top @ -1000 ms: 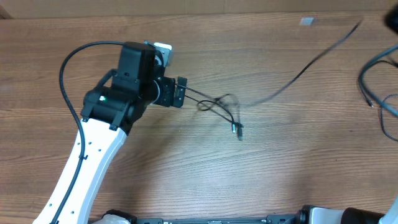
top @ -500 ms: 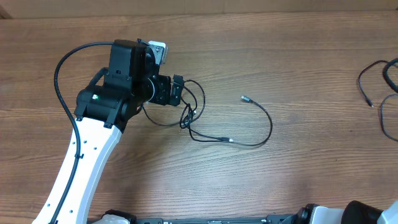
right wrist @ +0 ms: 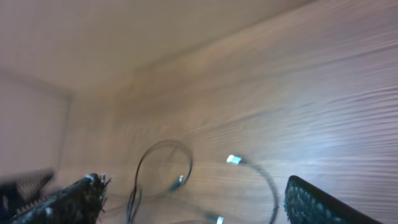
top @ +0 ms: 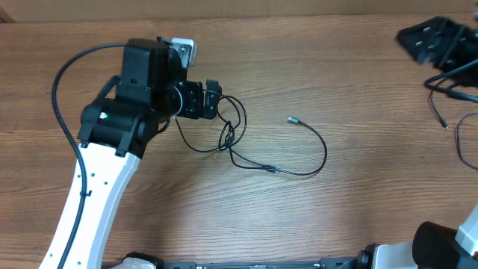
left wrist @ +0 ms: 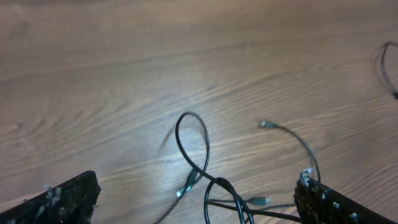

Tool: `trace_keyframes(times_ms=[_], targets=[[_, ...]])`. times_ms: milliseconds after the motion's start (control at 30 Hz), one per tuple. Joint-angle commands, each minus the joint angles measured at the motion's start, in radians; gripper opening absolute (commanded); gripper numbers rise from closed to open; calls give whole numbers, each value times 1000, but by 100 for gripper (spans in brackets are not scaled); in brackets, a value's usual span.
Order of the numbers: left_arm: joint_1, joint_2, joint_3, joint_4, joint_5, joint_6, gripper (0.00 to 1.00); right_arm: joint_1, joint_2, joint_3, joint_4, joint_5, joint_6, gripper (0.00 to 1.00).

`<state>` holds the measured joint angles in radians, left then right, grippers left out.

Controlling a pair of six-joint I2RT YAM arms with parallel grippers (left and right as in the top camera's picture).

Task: Untangle cables

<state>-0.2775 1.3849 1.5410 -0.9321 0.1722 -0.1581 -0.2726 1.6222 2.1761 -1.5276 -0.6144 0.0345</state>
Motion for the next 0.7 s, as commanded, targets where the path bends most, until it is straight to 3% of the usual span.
trace_keyframes(times_ms=[0, 200, 400, 667], targets=[[2, -19, 73, -7, 21, -23, 100, 92, 9, -44, -18, -60, -101, 86], [2, -19, 127, -10, 20, -34, 100, 249, 9, -183, -6, -58, -116, 100], [2, -19, 156, -12, 19, -41, 99, 380, 9, -378, 53, -61, -194, 85], [4, -18, 176, 6, -55, -44, 100, 537, 9, -583, 174, -100, -228, 83]])
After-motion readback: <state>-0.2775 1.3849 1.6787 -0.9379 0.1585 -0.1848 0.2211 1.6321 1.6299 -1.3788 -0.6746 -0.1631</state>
